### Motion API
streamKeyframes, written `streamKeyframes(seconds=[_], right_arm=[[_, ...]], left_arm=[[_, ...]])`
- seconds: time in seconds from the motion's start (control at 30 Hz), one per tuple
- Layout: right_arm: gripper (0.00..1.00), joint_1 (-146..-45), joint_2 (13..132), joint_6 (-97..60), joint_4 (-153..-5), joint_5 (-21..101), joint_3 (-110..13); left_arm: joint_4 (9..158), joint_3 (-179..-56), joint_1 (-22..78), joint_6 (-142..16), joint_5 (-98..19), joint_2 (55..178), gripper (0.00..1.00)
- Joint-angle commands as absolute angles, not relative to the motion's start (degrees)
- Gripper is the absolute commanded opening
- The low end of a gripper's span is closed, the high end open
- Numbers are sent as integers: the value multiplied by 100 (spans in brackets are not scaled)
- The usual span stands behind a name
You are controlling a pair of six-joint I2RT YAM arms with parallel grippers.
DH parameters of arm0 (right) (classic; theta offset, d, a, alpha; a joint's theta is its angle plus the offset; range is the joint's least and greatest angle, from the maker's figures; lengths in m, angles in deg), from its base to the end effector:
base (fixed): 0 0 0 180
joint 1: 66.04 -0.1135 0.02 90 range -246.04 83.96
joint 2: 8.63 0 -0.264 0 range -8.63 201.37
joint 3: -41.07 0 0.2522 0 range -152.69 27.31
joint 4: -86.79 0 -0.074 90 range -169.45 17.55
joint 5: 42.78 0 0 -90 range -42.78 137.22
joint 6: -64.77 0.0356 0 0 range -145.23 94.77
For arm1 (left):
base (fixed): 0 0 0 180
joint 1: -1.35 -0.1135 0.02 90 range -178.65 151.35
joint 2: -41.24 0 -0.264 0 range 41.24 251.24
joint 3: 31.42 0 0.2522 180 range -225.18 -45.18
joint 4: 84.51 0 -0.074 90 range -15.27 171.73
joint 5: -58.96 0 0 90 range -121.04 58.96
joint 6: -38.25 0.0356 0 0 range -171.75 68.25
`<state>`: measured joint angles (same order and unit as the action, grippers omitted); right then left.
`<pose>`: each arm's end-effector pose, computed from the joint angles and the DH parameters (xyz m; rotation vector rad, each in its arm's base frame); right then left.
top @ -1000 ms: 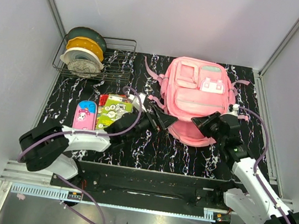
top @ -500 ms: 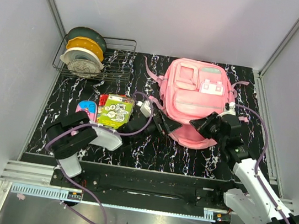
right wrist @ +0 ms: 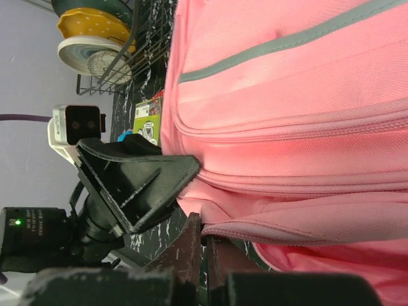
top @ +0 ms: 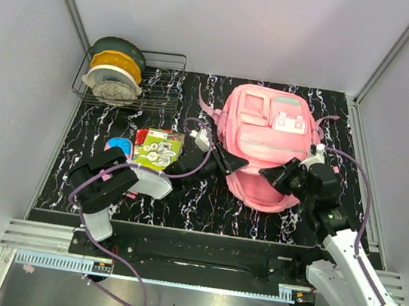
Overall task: Pack the student bag
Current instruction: Unzip the student bag at the center of the board, then pick up the book from the center of the board.
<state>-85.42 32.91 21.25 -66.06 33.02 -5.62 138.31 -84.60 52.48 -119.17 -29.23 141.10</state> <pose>0.1614 0.0660 0.2706 0.3161 2.0546 0.9761 0.2190 -0.2699 0.1827 -0.2945 1.8611 -1.4988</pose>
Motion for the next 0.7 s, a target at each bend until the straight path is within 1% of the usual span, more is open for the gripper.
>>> streamKeyframes(seconds=[0.0, 0.03, 0.07, 0.1, 0.17, 0.2, 0.27, 0.37, 0.47, 0.67], right_arm=[[9, -8538, 3119, 2091, -6776, 3052, -548], [14, -8538, 3119, 2117, -6776, 3069, -530], [22, -8538, 3119, 2126, -6776, 3087, -495], [53, -8538, 3101, 2127, -6671, 3235, -495], [66, -8546, 3075, 2170, -6443, 3411, -530], [76, -8529, 3040, 2197, -6372, 3578, -539], [81, -8537, 3031, 2249, -6293, 3649, -522], [83, -8529, 2996, 2451, -6275, 3588, -390], [83, -8538, 2943, 2724, -6318, 3448, -145], [82, -8529, 2925, 2891, -6363, 3886, 234]], left_arm=[[14123, -8587, 5145, -11828, -2946, 14065, 29], [14132, -8509, 5110, -11811, -2946, 14004, 27], [14123, -8473, 5083, -11776, -2954, 13977, 26], [13949, -8394, 4909, -11723, -3059, 13794, 22], [13685, -8411, 4785, -11662, -3304, 13696, 19], [13632, -8420, 4662, -11644, -3384, 13617, 18], [13544, -8429, 4539, -11582, -3551, 13512, 17], [13359, -8534, 4301, -11425, -4042, 13362, 17], [13270, -8762, 4099, -11336, -4551, 13326, 17], [13858, -8737, 3809, -11555, -5387, 13405, 16]])
